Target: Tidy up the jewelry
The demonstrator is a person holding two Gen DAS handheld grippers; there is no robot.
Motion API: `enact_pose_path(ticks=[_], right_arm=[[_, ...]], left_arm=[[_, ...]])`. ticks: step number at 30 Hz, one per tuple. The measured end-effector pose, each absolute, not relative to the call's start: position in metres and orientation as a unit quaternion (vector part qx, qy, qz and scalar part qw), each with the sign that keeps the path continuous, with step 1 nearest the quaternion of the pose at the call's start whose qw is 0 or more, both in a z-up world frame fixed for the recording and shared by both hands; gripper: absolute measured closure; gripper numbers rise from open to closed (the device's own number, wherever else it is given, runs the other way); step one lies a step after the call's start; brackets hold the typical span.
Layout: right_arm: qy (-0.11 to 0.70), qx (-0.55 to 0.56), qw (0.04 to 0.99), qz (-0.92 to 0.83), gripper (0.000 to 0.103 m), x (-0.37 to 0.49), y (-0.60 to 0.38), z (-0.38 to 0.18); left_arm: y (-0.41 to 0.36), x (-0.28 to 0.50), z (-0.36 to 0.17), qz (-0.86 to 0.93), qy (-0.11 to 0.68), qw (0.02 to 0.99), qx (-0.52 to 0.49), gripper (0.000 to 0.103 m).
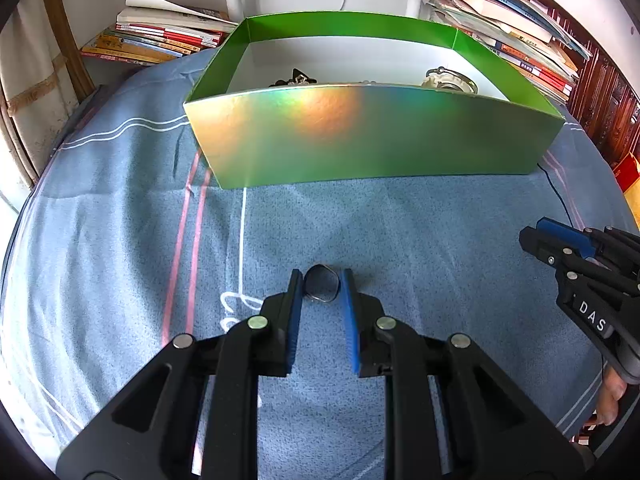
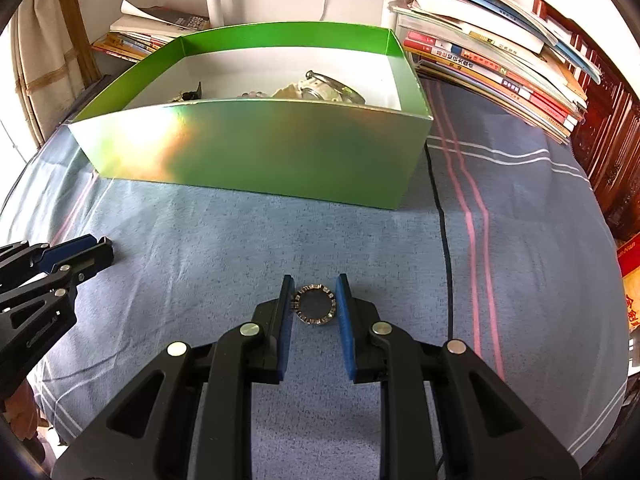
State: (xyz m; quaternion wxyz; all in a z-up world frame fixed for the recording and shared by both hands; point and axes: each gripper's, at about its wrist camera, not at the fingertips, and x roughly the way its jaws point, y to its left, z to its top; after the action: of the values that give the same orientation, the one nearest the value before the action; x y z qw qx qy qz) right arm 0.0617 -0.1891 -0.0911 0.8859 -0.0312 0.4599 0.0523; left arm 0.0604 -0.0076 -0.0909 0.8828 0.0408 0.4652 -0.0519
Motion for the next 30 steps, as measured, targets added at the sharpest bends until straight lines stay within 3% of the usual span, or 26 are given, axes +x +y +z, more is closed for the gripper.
enact_pose_path(ticks=[24, 30], right_arm=[[0.409, -0.025, 0.907, 0.094, 0.082, 0.06, -0.176, -0.05], [0.426, -0.024, 0.899, 0.1, 0.082, 0.062, -0.173, -0.061]], left_arm=[[0.005, 0.058, -0.056, -0.051, 0.421, 0.905, 0.028, 0.084], [0.0, 0.06, -0.059, -0.058, 0.424, 0.903, 0.029, 0.084]])
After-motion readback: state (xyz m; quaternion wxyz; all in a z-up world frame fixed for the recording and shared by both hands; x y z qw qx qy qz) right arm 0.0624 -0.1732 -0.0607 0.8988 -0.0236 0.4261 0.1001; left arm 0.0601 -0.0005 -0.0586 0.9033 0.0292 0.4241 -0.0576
